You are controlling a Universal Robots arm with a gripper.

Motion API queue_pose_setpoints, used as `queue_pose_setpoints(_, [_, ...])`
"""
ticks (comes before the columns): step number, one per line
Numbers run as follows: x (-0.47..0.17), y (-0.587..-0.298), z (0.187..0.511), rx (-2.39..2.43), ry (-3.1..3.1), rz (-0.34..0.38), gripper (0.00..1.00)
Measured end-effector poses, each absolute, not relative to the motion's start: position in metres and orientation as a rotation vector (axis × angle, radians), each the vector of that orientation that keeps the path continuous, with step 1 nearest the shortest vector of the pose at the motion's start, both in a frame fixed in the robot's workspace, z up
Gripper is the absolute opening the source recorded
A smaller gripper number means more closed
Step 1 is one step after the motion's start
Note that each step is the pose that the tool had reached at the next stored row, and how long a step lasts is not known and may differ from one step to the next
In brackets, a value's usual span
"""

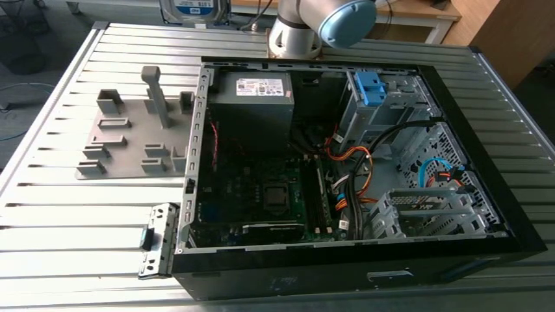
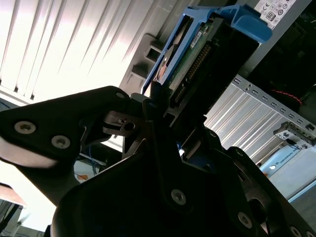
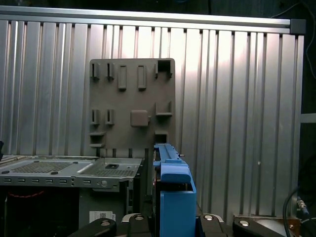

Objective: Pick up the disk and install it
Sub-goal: 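Pick up the disk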

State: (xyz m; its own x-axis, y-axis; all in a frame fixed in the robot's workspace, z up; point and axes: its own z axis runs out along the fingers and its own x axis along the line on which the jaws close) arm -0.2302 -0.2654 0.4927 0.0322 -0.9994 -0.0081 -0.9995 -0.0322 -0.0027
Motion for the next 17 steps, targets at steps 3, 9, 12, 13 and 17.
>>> queue_pose_setpoints(3, [-0.227, -0.265, 0.493, -2.251, 2.18, 0.006, 0.36])
queue_pose_setpoints(9, [-0.22, -0.265, 0.493, -2.251, 2.18, 0.006, 0.36])
queue_pose_setpoints(12, [-0.217, -0.265, 0.493, -2.251, 2.18, 0.006, 0.36])
queue_pose_setpoints(13, [-0.216, -0.265, 0.493, -2.251, 2.18, 0.006, 0.36])
queue_pose_setpoints(17, [-0.211, -0.265, 0.493, -2.251, 2.18, 0.006, 0.36])
